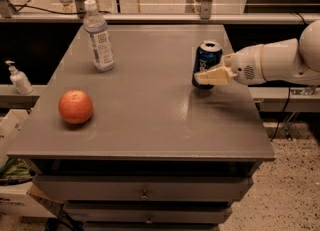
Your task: Move pepsi can near blue plastic bottle
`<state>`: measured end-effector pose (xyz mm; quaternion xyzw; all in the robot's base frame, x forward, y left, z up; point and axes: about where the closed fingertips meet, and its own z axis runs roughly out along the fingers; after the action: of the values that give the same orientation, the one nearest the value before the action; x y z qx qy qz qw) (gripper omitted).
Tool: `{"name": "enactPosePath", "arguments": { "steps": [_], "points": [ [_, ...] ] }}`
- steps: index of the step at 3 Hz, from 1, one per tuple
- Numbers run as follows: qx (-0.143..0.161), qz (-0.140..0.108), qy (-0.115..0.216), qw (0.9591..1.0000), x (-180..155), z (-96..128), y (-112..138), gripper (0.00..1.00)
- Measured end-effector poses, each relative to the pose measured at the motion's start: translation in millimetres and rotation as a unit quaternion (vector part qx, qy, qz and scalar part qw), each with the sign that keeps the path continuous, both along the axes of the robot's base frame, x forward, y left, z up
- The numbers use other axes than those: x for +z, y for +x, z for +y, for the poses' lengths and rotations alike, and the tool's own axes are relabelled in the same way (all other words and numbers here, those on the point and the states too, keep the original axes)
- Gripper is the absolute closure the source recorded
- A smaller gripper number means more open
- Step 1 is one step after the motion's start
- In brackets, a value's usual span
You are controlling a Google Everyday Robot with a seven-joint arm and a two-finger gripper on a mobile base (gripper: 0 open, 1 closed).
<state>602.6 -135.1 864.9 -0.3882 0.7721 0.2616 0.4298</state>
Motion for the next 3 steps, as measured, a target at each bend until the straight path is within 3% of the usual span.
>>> {"name": "enactPosePath", "arguments": {
  "steps": [1,2,3],
  "points": [
    [0.000,0.000,0.000,1.0000,0,0,0,1.00],
    [0.004,-0.016,0.010,0.9998,4,15,4,1.00],
    [0.010,-0.033,0.021,0.9992,8,46,17,1.00]
  ]
}}
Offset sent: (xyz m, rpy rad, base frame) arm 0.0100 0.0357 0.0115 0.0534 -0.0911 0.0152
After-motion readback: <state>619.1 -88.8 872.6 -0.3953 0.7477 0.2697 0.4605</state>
